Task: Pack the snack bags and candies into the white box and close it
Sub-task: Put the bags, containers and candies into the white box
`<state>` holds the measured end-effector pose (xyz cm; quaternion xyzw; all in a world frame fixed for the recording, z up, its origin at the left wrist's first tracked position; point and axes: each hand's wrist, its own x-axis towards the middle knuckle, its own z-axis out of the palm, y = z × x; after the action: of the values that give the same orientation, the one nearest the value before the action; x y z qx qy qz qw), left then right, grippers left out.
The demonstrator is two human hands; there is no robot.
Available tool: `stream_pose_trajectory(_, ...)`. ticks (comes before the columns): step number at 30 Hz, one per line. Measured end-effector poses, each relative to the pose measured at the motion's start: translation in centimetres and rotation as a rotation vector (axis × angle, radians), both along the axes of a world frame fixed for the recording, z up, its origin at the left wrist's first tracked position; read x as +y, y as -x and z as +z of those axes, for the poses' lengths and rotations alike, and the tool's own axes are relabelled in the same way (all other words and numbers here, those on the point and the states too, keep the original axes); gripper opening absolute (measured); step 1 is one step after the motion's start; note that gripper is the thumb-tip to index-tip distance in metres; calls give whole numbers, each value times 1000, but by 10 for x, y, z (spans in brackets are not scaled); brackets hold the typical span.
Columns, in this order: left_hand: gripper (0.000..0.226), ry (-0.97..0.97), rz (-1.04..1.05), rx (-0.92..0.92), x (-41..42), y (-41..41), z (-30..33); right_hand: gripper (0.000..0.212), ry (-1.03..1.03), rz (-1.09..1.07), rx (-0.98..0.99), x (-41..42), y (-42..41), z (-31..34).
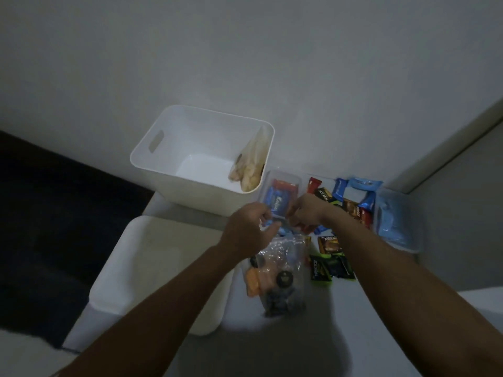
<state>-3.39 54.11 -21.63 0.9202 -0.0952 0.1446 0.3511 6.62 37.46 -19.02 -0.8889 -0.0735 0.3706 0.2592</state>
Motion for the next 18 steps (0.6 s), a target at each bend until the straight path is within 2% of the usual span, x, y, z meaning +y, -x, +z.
stream_pose_trajectory(2, 41, -2, -27, 298, -5, 12, -13, 22, -36, 8, 36, -5, 8, -4)
stream_pose_trajectory(4, 38, -63, -14, 481, -8, 24, -19, 20, -65, 6, 89, -8, 16, -10)
stream_pose_trajectory(7, 15, -61, 48, 537, -10, 39, -18, 18, -61, 1, 112, -10, 23, -30)
stream_pose_trajectory(9, 15, -43, 51, 593, -6, 46, -15, 12, -94, 26, 23, -6, 25, -44)
stream_pose_trajectory(11, 26, -56, 46, 662, 0, 53, -14, 9, -133, 58, -76, 3, 27, -52)
stream_pose_trajectory(13, 36, -50, 67, 704, 7, 60, -13, 21, -175, 82, -111, 15, 29, -61)
stream_pose_trajectory(16, 22, -37, 82, 728, 15, 67, -11, 45, -136, 235, -155, 32, 31, -71)
stream_pose_trajectory(18, 16, -8, 97, 745, 20, 71, -7, 47, -94, 319, -155, 41, 31, -78)
